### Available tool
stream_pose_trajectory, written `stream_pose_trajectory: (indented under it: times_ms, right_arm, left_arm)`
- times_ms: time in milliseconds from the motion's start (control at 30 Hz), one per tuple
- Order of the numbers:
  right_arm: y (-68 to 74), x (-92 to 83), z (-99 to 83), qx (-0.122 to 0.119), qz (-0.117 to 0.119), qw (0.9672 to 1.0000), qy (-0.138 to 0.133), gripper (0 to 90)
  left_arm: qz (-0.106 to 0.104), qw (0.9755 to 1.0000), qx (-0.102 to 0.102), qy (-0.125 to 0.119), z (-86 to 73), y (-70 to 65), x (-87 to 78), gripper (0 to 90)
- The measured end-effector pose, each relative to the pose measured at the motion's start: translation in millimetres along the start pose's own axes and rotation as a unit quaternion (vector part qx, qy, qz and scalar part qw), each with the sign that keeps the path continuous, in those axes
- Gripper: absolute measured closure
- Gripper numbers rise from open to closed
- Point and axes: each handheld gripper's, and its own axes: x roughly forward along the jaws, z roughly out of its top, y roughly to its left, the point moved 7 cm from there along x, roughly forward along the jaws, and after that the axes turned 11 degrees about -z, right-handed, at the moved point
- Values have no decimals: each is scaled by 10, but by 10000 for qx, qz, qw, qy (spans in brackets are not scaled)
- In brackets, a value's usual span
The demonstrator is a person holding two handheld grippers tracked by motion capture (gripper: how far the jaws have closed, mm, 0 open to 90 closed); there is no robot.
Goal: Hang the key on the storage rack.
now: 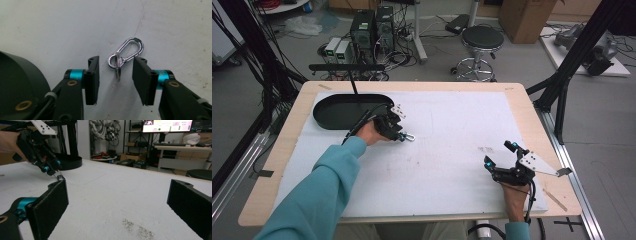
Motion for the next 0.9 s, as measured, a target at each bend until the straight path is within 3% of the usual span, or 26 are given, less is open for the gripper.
stream_pose_trajectory:
  times_ms: [100,367,900]
  right_arm:
    - [0,0,0,0,0,10000,0,30]
    - [0,-5,-4,27,-6,10000,34,30]
    - [0,-4,-3,26,-9,10000,31,30]
  left_arm:
    - [66,9999,-4,100,-22,15,14,639]
    - [102,9999,32,86,-19,24,5,753]
    - [22,10000,40,74,-16,17,-3,845]
